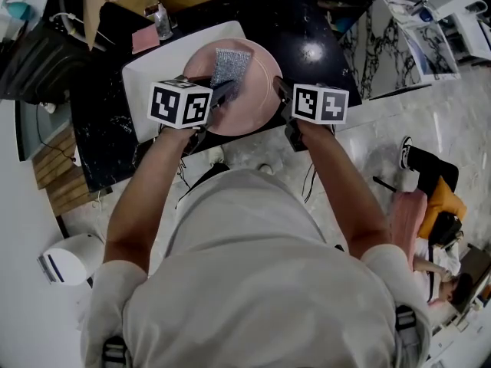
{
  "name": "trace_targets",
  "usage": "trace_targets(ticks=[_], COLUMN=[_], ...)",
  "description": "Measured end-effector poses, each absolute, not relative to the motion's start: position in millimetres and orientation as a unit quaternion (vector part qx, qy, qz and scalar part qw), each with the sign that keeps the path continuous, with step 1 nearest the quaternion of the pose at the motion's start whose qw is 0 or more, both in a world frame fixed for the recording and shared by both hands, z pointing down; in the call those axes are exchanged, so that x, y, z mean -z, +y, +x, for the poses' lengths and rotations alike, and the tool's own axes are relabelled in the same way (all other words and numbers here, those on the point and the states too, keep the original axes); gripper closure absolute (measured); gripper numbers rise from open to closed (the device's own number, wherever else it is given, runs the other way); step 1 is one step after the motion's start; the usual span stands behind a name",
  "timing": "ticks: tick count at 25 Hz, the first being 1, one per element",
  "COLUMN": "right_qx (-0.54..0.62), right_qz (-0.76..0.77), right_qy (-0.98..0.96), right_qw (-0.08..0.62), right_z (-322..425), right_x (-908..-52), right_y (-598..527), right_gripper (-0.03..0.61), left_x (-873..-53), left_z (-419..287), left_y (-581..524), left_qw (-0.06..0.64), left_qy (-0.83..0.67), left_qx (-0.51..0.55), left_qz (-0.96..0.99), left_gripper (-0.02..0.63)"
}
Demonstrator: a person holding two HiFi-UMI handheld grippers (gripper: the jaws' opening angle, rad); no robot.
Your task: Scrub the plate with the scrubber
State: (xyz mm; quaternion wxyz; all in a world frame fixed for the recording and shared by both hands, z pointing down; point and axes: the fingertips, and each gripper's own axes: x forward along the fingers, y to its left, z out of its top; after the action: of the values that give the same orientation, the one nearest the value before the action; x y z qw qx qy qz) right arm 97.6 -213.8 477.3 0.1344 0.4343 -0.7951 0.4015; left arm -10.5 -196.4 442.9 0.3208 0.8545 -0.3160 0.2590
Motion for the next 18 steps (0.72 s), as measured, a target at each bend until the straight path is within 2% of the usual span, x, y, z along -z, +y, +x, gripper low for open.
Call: trace_targets(ticks=[8, 18], right_qx=[-0.400, -0.398], right_qz=[0.435, 0.432], right_qy=[-0.799, -0.801], right_qw=[0.117, 0.116], right_z=[87.2, 88.2], right_x=[-466.3, -465.0], right_y=[-211.9, -208.1], right_gripper=[0.557, 0.554], left_x=[-451.4, -459.2], left_z=[24.5, -28.5], left_y=[-191.5, -192.2], left_qw=[0.342, 0.352], left_qy=[-0.285, -0.327], left_qx=[-0.245, -0.247], left_qz=[0.861, 0.841], left_gripper=[0.543, 0.543])
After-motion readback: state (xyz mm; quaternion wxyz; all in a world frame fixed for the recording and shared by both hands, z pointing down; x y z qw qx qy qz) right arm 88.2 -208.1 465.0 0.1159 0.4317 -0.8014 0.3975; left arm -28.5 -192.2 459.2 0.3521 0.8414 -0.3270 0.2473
